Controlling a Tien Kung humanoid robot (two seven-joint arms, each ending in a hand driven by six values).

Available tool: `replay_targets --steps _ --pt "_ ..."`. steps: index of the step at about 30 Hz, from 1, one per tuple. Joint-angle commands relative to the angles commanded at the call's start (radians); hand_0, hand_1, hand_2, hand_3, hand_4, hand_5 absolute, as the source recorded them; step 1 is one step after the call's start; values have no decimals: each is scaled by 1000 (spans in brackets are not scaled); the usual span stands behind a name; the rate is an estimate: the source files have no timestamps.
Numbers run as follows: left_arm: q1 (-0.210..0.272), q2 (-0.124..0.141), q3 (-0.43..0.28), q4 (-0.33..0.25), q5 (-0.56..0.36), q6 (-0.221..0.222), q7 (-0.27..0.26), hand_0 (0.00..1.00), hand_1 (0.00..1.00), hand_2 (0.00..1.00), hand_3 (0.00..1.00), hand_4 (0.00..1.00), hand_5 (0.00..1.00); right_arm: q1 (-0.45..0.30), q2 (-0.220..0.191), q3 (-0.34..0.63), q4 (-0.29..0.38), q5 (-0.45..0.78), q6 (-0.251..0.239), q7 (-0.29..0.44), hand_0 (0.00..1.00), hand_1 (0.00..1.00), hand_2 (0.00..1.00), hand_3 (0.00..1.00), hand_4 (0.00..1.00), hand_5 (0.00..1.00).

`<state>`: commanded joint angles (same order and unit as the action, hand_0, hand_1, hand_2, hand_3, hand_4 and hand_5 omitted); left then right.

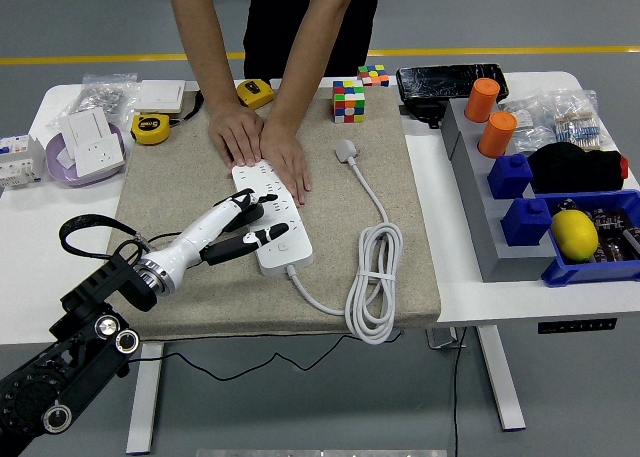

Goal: Pick up the plug,place it near the board,insert it into the board,press the button

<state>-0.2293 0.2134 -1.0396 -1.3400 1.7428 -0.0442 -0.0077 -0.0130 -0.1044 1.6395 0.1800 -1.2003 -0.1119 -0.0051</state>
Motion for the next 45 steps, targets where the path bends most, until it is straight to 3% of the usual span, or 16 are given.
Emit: replay_targets --steps 23,35,39,40,42,45 --pt "-34 -2 34 -12 25 0 -5 998 993 943 914 998 998 5 1 4 0 -2 -1 0 986 941 869 847 998 919" --pt "-31 4 20 -101 41 13 -24 998 985 930 907 998 998 6 2 3 0 -1 0 0 986 940 870 847 998 921" --pt "-18 7 2 -130 101 31 7 998 985 930 907 998 998 6 1 4 0 -2 0 1 986 940 870 847 998 921" --pt "-14 8 -3 -138 115 33 18 720 680 673 896 915 680 6 0 5 0 -2 0 0 986 940 870 846 998 923" --pt "-4 12 -15 -161 180 30 60 720 680 673 896 915 680 5 0 5 0 -3 0 0 986 940 870 846 998 923" --pt "8 20 -34 -201 268 -15 129 720 680 673 896 915 680 3 -1 4 0 -3 0 -1 986 940 870 846 998 923"
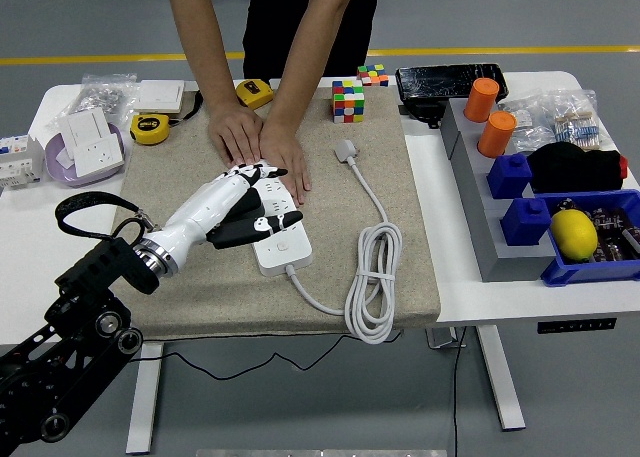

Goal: Pick up the plug,place it near the board,insert it into the board,press the button

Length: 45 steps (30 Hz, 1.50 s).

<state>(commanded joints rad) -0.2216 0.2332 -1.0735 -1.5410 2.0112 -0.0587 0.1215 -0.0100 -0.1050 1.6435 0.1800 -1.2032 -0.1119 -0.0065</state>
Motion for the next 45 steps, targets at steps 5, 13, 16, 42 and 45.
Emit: replay_targets --steps 5,13,16,42,45 --pt "8 22 -4 -63 69 -115 79 242 132 222 893 627 326 -1 -1 -1 0 1 0 0 986 940 870 844 998 924" --pt "-17 22 36 -58 48 -253 116 163 48 157 913 473 82 1 -2 -4 0 1 0 -1 985 940 870 842 998 927" --pt "-36 20 65 -19 38 -275 116 163 48 157 913 473 82 2 -3 -5 0 2 0 -1 985 940 870 842 998 927" --pt "-88 27 121 73 55 -297 114 160 41 154 861 475 23 5 -2 -6 0 10 -2 0 985 940 869 840 998 940" --pt "-88 27 123 75 57 -301 115 161 41 154 847 476 20 6 -2 -6 0 10 -2 1 985 941 869 840 998 940"
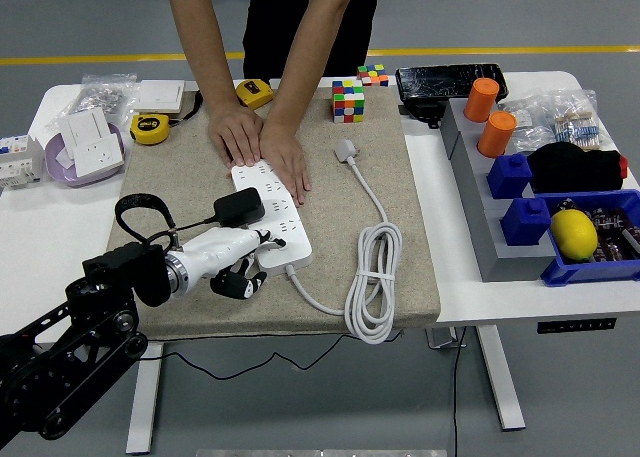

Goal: Pick up the plug,place it near the board,insert it into the board,press the button

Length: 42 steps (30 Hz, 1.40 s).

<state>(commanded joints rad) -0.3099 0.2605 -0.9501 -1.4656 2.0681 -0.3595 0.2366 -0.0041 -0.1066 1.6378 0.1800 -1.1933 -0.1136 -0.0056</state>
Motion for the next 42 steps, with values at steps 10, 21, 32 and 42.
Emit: replay_targets --steps 10,21,32,42 --pt "-2 1 7 9 8 -16 8 161 39 154 809 474 16 -1 -1 -1 0 2 -1 0 985 941 870 841 998 943" --pt "-4 5 18 17 10 -49 21 161 37 154 775 475 15 0 -2 -2 0 3 0 0 985 941 868 841 998 945" --pt "10 7 -20 -103 -28 -16 -6 164 38 153 730 456 21 -3 -1 -2 0 0 -1 -1 985 940 867 841 998 947" --pt "100 -41 -169 -211 -212 112 -146 507 451 512 794 747 201 -4 1 4 0 -8 0 -1 985 940 867 842 998 947"
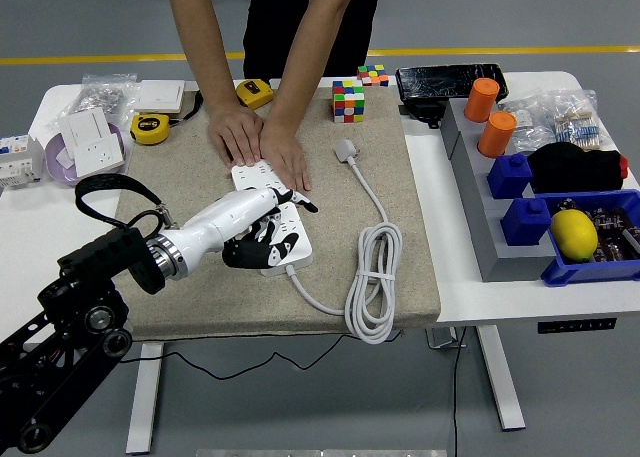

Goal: Pick up the plug,place it near the board,insert it into the board,press the button

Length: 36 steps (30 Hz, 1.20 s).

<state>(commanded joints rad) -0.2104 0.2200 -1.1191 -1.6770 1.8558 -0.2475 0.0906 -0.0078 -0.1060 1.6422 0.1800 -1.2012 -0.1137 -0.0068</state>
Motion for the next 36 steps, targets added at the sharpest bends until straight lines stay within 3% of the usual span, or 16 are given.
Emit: replay_targets --steps 3,4,9,10,13,16,17,19,22,23,27,28,36 --pt "38 -19 -48 13 -114 25 -24 507 451 512 794 747 201 -1 1 1 0 -1 1 1 985 940 867 842 998 947" --pt "50 -25 -61 21 -146 28 -26 934 997 975 954 940 318 -2 1 2 0 -1 1 1 985 939 867 841 998 947" --pt "98 -48 -109 58 -360 70 -36 934 997 975 954 940 318 -2 2 2 0 1 1 1 985 939 867 841 998 947" --pt "100 -49 -112 60 -399 73 -37 998 998 998 998 979 350 -2 2 2 0 1 2 1 984 939 867 841 998 947" --pt "111 -53 -130 65 -510 90 -41 998 998 998 998 979 350 -3 2 1 0 4 1 1 984 939 867 841 998 947" --pt "106 -45 -134 70 -511 74 -28 998 998 998 998 979 350 -1 3 1 0 5 1 1 984 939 867 841 998 947" --pt "103 -42 -134 71 -487 61 -20 869 884 722 950 933 273 0 3 1 0 6 1 1 982 939 867 841 998 947" --pt "90 -28 -122 79 -416 25 -1 869 884 722 950 933 273 1 3 1 0 6 1 2 982 939 867 841 998 947" --pt "73 -11 -101 92 -333 8 9 869 884 722 950 933 273 3 3 1 0 6 1 2 982 939 867 841 998 947" --pt "58 0 -84 102 -288 1 11 388 341 349 890 753 80 3 3 0 0 7 1 3 982 939 867 841 998 946" --pt "12 25 -30 130 -137 2 5 388 341 349 890 753 80 2 3 -1 0 8 1 1 982 939 867 841 998 946" --pt "-3 32 -12 138 -97 2 3 202 54 159 860 583 26 2 3 -2 0 9 1 1 980 938 867 841 998 946" --pt "-57 53 66 168 98 -23 22 161 15 139 859 560 2 2 3 -5 0 12 1 1 979 939 867 841 998 945"
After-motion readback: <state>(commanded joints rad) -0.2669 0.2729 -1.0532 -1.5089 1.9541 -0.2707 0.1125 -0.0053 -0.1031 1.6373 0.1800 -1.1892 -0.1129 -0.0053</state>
